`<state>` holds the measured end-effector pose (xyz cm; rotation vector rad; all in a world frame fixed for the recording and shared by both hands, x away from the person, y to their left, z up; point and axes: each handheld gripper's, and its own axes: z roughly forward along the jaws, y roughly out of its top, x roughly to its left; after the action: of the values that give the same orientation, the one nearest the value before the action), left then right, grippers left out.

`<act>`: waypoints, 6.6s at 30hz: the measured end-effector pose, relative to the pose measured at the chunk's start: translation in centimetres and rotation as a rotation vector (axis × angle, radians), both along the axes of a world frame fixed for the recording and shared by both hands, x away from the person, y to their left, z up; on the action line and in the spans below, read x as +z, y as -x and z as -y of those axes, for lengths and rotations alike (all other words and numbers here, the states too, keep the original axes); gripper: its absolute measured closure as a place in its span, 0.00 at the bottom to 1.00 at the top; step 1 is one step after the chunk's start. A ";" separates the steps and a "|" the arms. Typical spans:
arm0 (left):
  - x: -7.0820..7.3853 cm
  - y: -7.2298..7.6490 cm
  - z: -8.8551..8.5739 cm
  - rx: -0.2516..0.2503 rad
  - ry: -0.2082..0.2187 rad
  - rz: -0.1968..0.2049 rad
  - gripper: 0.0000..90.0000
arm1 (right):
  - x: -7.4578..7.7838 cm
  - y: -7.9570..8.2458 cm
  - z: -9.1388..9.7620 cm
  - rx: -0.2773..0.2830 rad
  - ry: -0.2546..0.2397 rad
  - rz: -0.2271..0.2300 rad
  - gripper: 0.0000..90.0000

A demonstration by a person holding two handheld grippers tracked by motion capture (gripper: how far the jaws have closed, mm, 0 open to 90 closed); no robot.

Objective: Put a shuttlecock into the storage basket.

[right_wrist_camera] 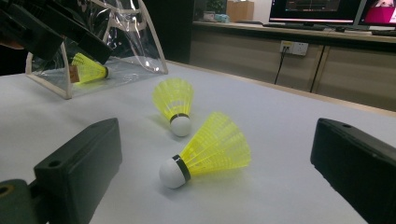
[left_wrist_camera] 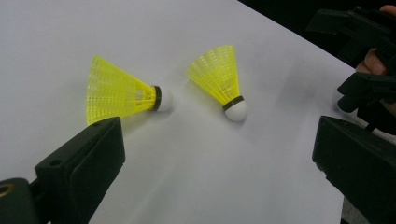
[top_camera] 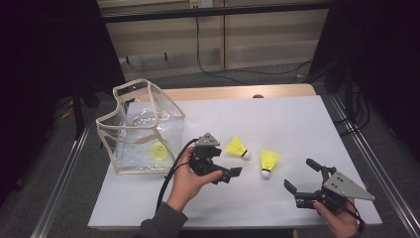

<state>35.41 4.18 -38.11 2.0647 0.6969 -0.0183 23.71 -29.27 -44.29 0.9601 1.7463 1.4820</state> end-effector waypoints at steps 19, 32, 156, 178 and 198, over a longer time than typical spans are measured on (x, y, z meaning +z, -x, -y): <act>-1.6 0.2 1.6 -0.014 -0.022 -0.007 0.02 | 0.0 0.1 0.1 -0.001 0.003 0.001 0.02; -2.6 0.5 2.9 0.001 -0.024 -0.024 0.01 | 0.0 0.1 0.2 -0.004 0.003 0.006 0.02; -5.8 -0.2 9.6 -0.028 -0.080 -0.049 0.72 | 0.1 0.1 0.3 -0.009 0.006 0.013 0.02; -3.9 -0.4 7.3 -0.036 -0.052 -0.072 0.72 | 0.1 0.1 0.3 -0.006 0.004 0.013 0.02; -1.9 -0.8 5.6 -0.030 -0.068 -0.066 0.72 | 0.1 0.1 0.3 -0.011 0.006 0.015 0.02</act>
<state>36.19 -1.39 -39.99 2.1480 0.7158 -0.0810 23.57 -29.60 -44.19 0.9512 1.7317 1.4726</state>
